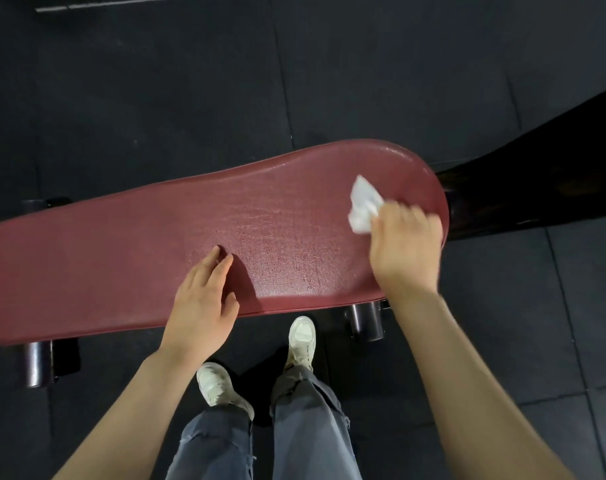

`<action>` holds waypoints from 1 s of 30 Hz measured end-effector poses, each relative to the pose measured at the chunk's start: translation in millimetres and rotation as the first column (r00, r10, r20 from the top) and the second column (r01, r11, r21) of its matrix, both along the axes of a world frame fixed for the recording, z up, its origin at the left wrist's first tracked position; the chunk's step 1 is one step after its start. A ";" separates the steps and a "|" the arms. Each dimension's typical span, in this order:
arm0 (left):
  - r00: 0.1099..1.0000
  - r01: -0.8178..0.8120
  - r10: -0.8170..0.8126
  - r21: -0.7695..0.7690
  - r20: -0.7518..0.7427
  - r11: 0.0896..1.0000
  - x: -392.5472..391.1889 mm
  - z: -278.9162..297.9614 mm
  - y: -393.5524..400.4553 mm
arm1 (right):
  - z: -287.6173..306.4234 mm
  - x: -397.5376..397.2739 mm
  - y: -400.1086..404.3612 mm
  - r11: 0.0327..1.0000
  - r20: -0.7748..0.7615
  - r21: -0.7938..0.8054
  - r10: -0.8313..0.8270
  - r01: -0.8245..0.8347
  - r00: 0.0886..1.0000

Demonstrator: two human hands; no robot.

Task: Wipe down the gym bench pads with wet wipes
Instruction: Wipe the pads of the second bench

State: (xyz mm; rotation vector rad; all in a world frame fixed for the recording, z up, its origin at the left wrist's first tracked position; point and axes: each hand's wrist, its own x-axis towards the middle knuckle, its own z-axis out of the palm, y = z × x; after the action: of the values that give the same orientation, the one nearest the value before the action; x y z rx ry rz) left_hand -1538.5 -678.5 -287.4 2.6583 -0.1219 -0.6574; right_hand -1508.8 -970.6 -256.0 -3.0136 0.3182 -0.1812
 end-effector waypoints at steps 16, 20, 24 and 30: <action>0.999 0.000 0.001 0.026 -0.034 1.000 2.7 0.4 -5.3 | 6.2 4.5 -38.1 0.992 0.056 -0.053 -0.110 0.113 0.992; 0.999 -0.004 0.005 0.017 -0.042 1.000 3.5 0.2 -3.9 | 7.7 -57.3 -35.0 0.982 -0.011 0.073 -0.175 0.176 0.984; 0.999 -0.008 0.008 0.011 -0.039 1.000 3.8 -0.6 -3.5 | 11.0 39.0 -51.6 0.998 -0.049 -0.057 -0.024 0.021 0.998; 1.000 -0.012 0.013 0.012 -0.024 1.000 1.9 -1.3 -4.4 | 4.0 134.4 -79.0 0.997 -0.257 0.042 -0.056 0.069 0.965</action>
State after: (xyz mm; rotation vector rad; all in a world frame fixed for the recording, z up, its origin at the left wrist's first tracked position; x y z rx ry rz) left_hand -1536.6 -682.9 -288.7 2.6592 -0.0950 -0.6878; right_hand -1374.4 -1049.6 -252.0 -2.9785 0.4334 0.2113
